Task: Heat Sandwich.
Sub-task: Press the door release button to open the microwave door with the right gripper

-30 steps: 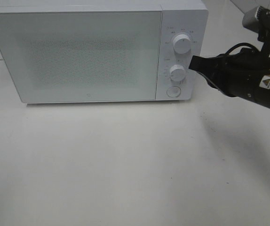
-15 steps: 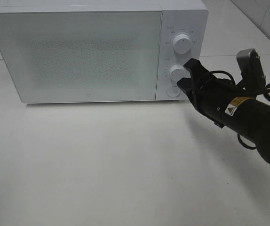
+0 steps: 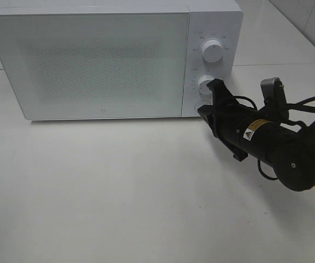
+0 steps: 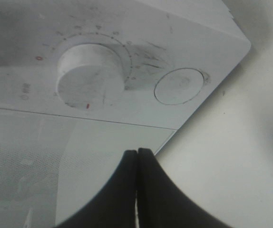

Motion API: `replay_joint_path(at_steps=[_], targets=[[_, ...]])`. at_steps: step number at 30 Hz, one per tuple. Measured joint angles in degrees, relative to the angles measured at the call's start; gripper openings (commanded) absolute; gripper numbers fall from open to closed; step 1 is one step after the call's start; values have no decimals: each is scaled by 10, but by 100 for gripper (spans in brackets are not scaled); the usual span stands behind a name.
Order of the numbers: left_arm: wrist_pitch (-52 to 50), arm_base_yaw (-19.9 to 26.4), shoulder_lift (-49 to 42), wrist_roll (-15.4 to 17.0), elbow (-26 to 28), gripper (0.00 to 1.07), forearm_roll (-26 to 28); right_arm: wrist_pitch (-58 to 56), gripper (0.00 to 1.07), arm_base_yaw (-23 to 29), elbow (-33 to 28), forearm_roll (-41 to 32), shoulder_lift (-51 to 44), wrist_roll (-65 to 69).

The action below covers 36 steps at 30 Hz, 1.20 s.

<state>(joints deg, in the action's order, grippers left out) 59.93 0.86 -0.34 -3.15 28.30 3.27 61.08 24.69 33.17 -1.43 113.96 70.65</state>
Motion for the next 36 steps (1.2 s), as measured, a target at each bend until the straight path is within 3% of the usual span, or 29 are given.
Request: replay_joint_path(at_steps=[15, 36], targets=[[0, 0, 0, 0, 0, 76, 0, -66, 0, 0, 76, -74, 41, 1], [0, 0, 0, 0, 0, 76, 0, -117, 3, 1, 123, -150, 58, -12]])
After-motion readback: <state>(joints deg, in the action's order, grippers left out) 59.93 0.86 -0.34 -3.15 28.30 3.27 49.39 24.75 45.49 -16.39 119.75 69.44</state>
